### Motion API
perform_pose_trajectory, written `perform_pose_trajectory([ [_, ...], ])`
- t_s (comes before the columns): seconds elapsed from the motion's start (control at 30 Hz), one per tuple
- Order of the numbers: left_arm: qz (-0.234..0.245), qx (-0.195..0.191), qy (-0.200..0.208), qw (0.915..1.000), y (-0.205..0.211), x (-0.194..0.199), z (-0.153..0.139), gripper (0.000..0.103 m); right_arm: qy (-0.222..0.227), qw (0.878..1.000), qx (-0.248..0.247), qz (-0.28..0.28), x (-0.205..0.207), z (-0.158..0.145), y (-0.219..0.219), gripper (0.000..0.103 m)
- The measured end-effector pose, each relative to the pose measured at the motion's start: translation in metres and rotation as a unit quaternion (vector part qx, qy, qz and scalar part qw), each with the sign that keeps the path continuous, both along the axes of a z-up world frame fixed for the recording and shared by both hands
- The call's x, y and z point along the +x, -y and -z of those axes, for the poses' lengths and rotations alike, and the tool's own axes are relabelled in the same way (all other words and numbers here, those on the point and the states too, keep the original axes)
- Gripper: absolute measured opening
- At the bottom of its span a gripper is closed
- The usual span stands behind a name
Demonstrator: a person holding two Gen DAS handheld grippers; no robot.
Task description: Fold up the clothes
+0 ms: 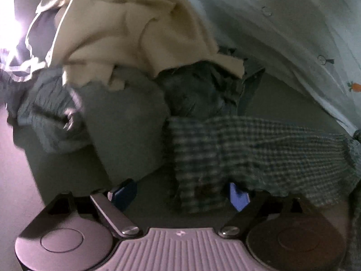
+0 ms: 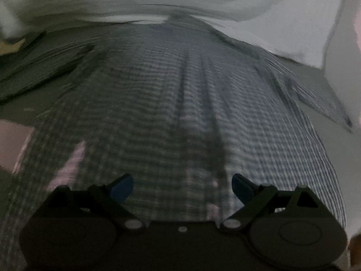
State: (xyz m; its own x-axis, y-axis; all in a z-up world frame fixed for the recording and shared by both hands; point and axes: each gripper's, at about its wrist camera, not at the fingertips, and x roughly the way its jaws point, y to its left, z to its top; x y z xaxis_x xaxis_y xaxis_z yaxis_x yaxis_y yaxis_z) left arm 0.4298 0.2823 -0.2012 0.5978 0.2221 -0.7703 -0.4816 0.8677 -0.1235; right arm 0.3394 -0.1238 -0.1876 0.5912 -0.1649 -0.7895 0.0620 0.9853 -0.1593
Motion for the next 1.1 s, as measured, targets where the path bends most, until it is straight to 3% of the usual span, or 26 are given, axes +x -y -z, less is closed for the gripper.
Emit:
perform_pose_trajectory([
  [0.03,0.002,0.008,-0.002,1.0000,0.004,0.004,0.000,0.077,0.000,1.000,-0.001,-0.011,0.001,-0.001,-0.005,0.095],
  [0.07,0.002,0.019,0.000,0.9998,0.007,0.007,0.001,0.053,0.000,1.000,0.000,-0.022,0.001,-0.001,-0.011,0.095],
  [0.1,0.002,0.031,0.001,0.9995,0.011,0.010,0.001,0.046,0.000,0.999,0.001,-0.033,0.001,-0.002,-0.016,0.095],
  [0.13,-0.001,0.045,-0.002,0.9990,0.013,0.013,0.000,0.027,0.000,0.999,0.005,-0.044,0.001,-0.003,-0.020,0.094],
  [0.17,-0.004,0.058,-0.005,0.9983,0.015,0.016,-0.001,0.015,0.000,0.998,0.013,-0.057,0.000,-0.004,-0.025,0.094],
  [0.2,-0.010,0.061,-0.006,0.9981,0.014,0.018,-0.003,0.014,0.000,0.997,0.022,-0.071,-0.002,-0.006,-0.030,0.087],
  [0.27,-0.021,0.065,-0.006,0.9976,0.008,0.020,-0.003,0.002,-0.001,0.994,0.049,-0.098,-0.004,-0.010,-0.040,0.072],
  [0.33,-0.039,0.085,-0.010,0.9956,-0.004,0.019,-0.005,0.001,-0.007,0.991,0.070,-0.112,-0.007,-0.009,-0.047,0.049],
  [0.4,-0.061,0.096,-0.019,0.9933,-0.019,0.017,-0.005,0.001,-0.013,0.988,0.089,-0.124,-0.009,-0.008,-0.054,0.039],
  [0.47,-0.076,0.073,-0.024,0.9941,-0.040,0.013,-0.004,0.000,-0.012,0.986,0.090,-0.141,-0.014,-0.008,-0.062,0.039],
  [0.6,-0.048,0.026,-0.014,0.9984,-0.045,0.003,-0.012,0.003,-0.003,0.983,0.100,-0.156,-0.017,-0.014,-0.073,0.040],
  [0.73,0.001,0.004,-0.003,1.0000,-0.027,-0.005,-0.011,0.037,0.000,0.980,0.140,-0.142,-0.005,-0.018,-0.081,0.053],
  [0.8,0.022,0.000,0.000,0.9998,-0.018,-0.005,-0.007,0.049,-0.003,0.979,0.154,-0.135,0.003,-0.018,-0.084,0.053],
  [0.87,0.035,0.000,-0.003,0.9994,-0.010,-0.003,-0.004,0.070,-0.007,0.978,0.159,-0.134,0.012,-0.016,-0.090,0.054],
  [0.97,0.039,-0.011,0.007,0.9991,-0.005,0.007,-0.001,0.081,-0.004,0.978,0.151,-0.142,0.020,-0.015,-0.099,0.056],
  [1.1,0.027,-0.025,0.020,0.9991,-0.006,0.013,-0.001,0.087,-0.003,0.979,0.134,-0.152,0.025,-0.012,-0.108,0.057],
])
